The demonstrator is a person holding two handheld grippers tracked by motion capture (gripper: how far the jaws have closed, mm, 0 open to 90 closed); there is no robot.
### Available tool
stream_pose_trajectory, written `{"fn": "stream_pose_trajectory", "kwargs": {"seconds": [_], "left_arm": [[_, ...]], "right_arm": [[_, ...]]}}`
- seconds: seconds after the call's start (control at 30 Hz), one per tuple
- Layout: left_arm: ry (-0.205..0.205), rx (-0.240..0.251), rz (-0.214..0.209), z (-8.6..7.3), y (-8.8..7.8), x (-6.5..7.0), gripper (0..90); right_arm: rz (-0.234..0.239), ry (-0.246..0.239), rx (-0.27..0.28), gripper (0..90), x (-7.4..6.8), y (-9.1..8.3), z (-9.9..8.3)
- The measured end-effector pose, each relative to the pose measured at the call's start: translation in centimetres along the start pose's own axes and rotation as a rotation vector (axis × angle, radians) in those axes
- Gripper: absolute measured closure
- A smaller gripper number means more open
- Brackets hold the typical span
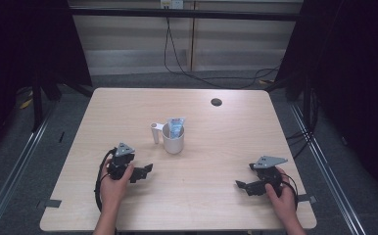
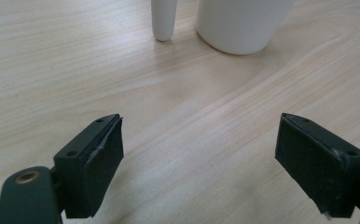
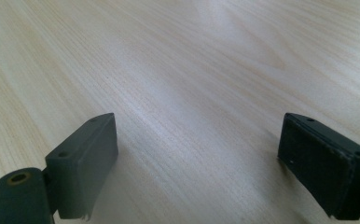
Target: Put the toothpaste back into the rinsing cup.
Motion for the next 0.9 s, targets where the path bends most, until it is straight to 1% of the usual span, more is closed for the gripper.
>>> {"fn": "stream_pose_trajectory", "kwargs": {"seconds": [0.03, 0.07, 0.1, 0.17, 0.2, 0.23, 0.33, 0.37, 0.4, 0.43, 0.47, 0.5, 0.6, 0.7, 0.83, 0.87, 0.9], "left_arm": [[0.0, 0.0, 0.0, 0.0, 0.0, 0.0, 15.1], [-0.009, 0.008, 0.01, -0.2, 0.1, -0.1, 15.1], [-0.004, -0.002, 0.007, -0.4, 0.0, -0.2, 15.1], [-0.009, 0.005, 0.009, -0.5, 0.0, -0.2, 15.1], [-0.008, 0.008, 0.009, -0.6, 0.0, -0.2, 15.1], [-0.001, -0.003, 0.012, -0.7, -0.1, -0.3, 15.1], [-0.003, -0.001, 0.015, -1.0, -0.1, -0.3, 15.1], [0.006, -0.009, 0.016, -1.2, -0.1, -0.4, 15.1], [-0.004, -0.005, 0.019, -1.2, -0.1, -0.3, 15.1], [0.005, -0.009, 0.018, -1.3, -0.1, -0.4, 15.1], [0.002, -0.008, 0.017, -1.4, -0.1, -0.4, 15.1], [0.014, -0.02, 0.016, -1.7, -0.2, -0.5, 15.1], [0.032, -0.029, 0.025, -1.9, -0.3, -0.7, 15.1], [0.029, -0.023, 0.026, -1.9, -0.3, -0.7, 15.1], [0.045, -0.028, 0.032, -2.0, -0.4, -0.7, 15.0], [0.058, -0.034, 0.042, -2.1, -0.4, -0.8, 15.0], [0.06, -0.036, 0.04, -2.1, -0.4, -0.7, 15.0]], "right_arm": [[0.0, 0.0, 0.0, 11.4, 0.0, 0.0, 0.0], [0.0, 0.0, 0.0, 11.4, 0.0, 0.0, 0.0], [0.0, 0.0, 0.0, 11.5, 0.0, 0.0, 0.0], [0.0, 0.0, 0.0, 11.5, 0.0, 0.0, 0.0], [0.0, 0.0, 0.0, 11.5, 0.0, 0.0, 0.0], [0.0, 0.0, 0.0, 11.4, 0.0, 0.0, 0.0], [0.0, 0.0, 0.0, 11.5, 0.0, 0.0, 0.0], [0.0, 0.0, 0.0, 11.4, 0.0, 0.0, 0.0], [0.0, 0.0, 0.0, 11.4, 0.0, 0.0, 0.0], [0.0, 0.0, 0.0, 11.5, 0.0, 0.0, 0.0], [0.0, 0.0, 0.0, 11.5, 0.0, 0.0, 0.0], [0.0, 0.0, 0.0, 11.4, 0.0, 0.0, 0.0], [0.0, 0.0, 0.0, 11.4, 0.0, 0.0, 0.0], [0.0, 0.0, 0.0, 11.4, 0.0, 0.0, 0.0], [0.0, 0.0, 0.0, 11.4, 0.0, 0.0, 0.0], [0.0, 0.0, 0.0, 11.5, 0.0, 0.0, 0.0], [0.001, 0.0, 0.0, 11.4, 0.0, 0.0, 0.0]]}}
Point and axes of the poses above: each handheld gripper's, and its own axes: y roughly forward along the jaws, z roughly out of its top, x roughly to its right, the point moved 10 cm from there along y, roughly forward along the jaws, and after that the axes turned 7 degrees about -z, right-handed, at the moved point
